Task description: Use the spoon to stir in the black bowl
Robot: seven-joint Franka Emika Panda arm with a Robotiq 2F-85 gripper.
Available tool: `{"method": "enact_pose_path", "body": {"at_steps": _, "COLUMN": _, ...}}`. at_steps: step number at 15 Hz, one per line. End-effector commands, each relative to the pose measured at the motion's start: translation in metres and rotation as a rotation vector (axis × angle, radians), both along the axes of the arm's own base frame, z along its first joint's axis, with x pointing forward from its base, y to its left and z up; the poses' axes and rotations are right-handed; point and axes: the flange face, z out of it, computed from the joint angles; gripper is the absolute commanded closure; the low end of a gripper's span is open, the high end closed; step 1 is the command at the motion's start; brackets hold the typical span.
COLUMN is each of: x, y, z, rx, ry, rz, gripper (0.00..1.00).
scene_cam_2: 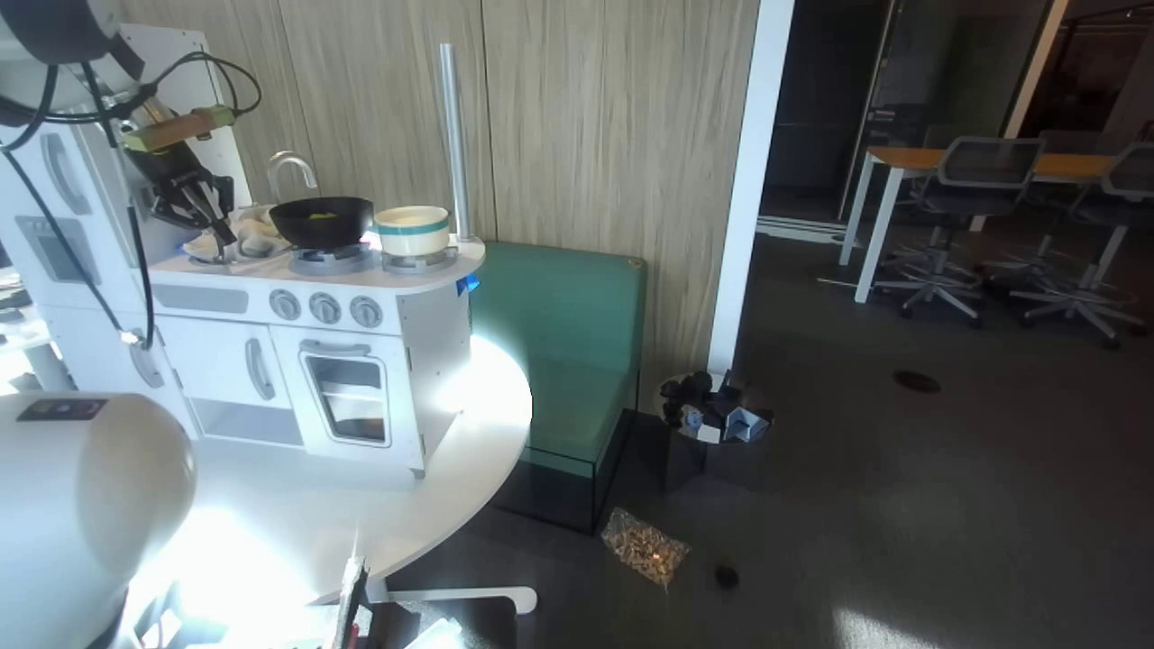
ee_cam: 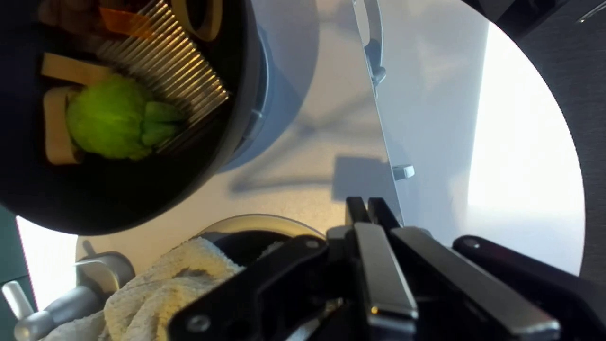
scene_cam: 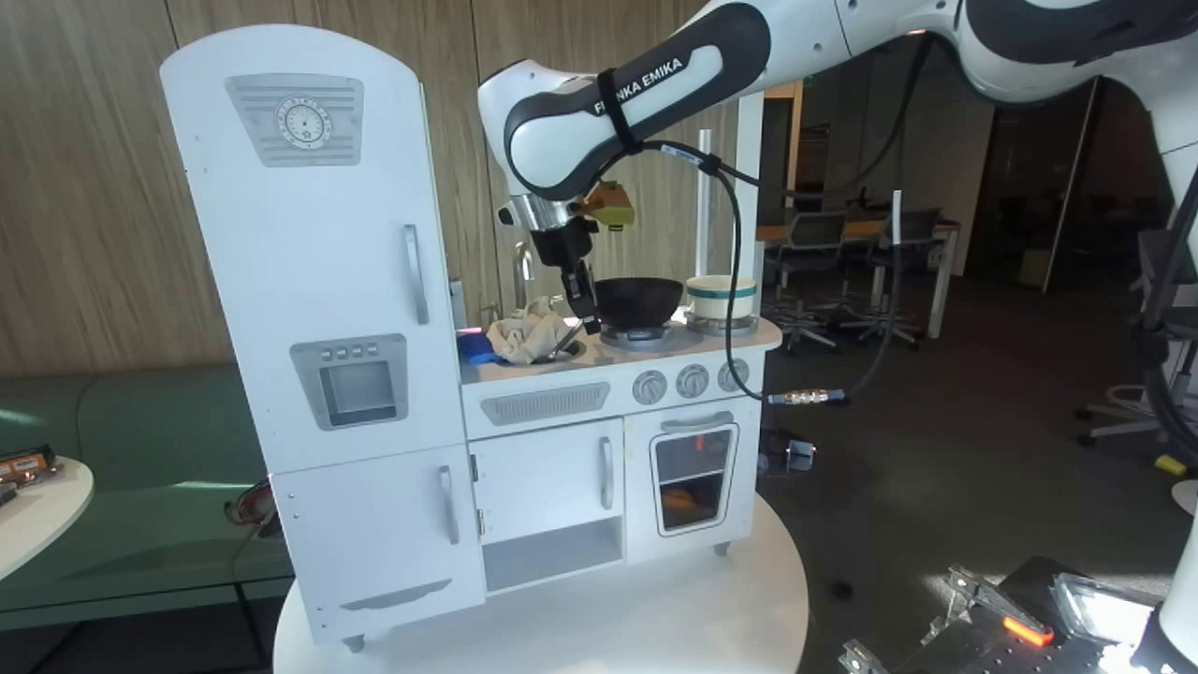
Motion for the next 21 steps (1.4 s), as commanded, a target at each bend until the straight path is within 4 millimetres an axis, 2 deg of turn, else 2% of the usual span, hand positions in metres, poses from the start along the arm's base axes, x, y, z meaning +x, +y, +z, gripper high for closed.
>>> {"method": "enact_pose_path", "body": {"at_steps": 1, "x": -0.003, "y": 0.002, "z": 0.042, "rx": 0.028, "ry": -0.067, "rz": -0.008, "gripper": 0.98}}
{"method": "enact_pose_path", "body": {"at_steps": 5, "x": -0.003, "y": -0.002, "z": 0.080, "rx": 0.015, "ry": -0.157, "rz": -0.020, "gripper": 0.98}}
{"method": "enact_pose_path", "body": {"at_steps": 8, "x": -0.001, "y": -0.015, "z": 0.110, "rx": -0.024, "ry": -0.255, "rz": -0.065, "gripper": 0.98}}
{"method": "enact_pose_path", "body": {"at_steps": 11, "x": 0.003, "y": -0.038, "z": 0.143, "rx": -0.048, "ry": -0.352, "rz": -0.157, "gripper": 0.98}}
{"method": "enact_pose_path", "body": {"at_steps": 14, "x": 0.005, "y": -0.072, "z": 0.171, "rx": -0.092, "ry": -0.403, "rz": -0.276, "gripper": 0.98}}
{"method": "enact_pose_path", "body": {"at_steps": 18, "x": -0.003, "y": -0.127, "z": 0.184, "rx": -0.201, "ry": -0.283, "rz": -0.466, "gripper": 0.98}}
{"method": "enact_pose_path", "body": {"at_steps": 21, "x": -0.004, "y": -0.155, "z": 0.177, "rx": -0.260, "ry": -0.175, "rz": -0.551, "gripper": 0.98}}
